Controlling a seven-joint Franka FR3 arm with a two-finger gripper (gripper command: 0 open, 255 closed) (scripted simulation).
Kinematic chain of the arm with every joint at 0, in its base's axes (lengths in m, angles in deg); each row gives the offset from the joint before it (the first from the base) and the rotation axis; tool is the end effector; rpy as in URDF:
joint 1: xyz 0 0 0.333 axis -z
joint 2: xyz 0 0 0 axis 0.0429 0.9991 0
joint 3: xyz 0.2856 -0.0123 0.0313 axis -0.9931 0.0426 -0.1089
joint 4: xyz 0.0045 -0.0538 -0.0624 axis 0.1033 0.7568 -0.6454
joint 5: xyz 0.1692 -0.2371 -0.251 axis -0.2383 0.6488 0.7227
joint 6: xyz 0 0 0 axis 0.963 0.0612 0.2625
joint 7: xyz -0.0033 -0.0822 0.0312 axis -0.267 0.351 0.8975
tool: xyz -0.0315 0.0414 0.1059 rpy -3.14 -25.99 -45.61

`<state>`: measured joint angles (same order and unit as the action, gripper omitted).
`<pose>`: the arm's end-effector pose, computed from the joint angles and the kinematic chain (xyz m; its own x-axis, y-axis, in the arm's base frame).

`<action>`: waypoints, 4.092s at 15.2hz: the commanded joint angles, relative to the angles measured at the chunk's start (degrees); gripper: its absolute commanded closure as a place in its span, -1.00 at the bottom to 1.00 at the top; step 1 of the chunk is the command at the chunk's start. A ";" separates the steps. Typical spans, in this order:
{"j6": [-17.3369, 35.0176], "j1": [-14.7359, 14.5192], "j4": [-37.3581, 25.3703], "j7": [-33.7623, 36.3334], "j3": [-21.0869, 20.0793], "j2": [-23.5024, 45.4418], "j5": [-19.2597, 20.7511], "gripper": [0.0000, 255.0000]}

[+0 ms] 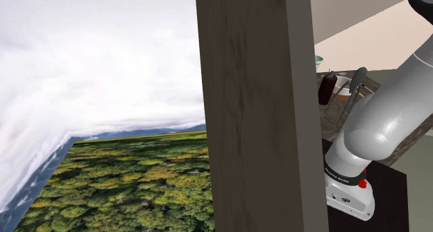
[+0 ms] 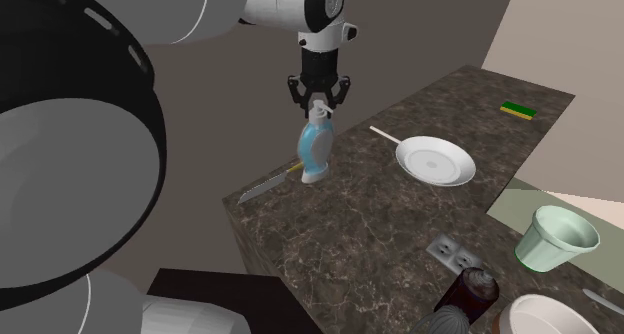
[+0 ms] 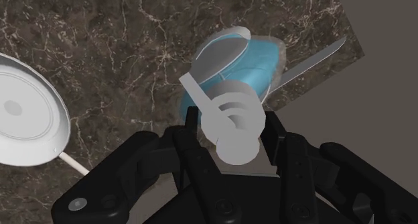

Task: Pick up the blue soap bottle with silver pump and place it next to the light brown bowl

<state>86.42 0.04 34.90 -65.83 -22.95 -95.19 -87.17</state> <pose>0.4713 -0.1825 0.5115 0.9962 0.0601 0.0635 0.0609 -0.9981 -0.0110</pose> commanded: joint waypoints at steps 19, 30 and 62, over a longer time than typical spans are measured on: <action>-15.71 -0.30 -17.95 -0.09 -0.11 2.33 -0.75 1.00; -25.14 -0.18 -31.16 -0.76 0.43 6.30 -1.93 1.00; -19.17 12.00 -6.99 -31.30 20.76 -15.57 11.60 1.00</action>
<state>66.91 11.76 28.04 -95.39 -3.62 -110.95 -75.96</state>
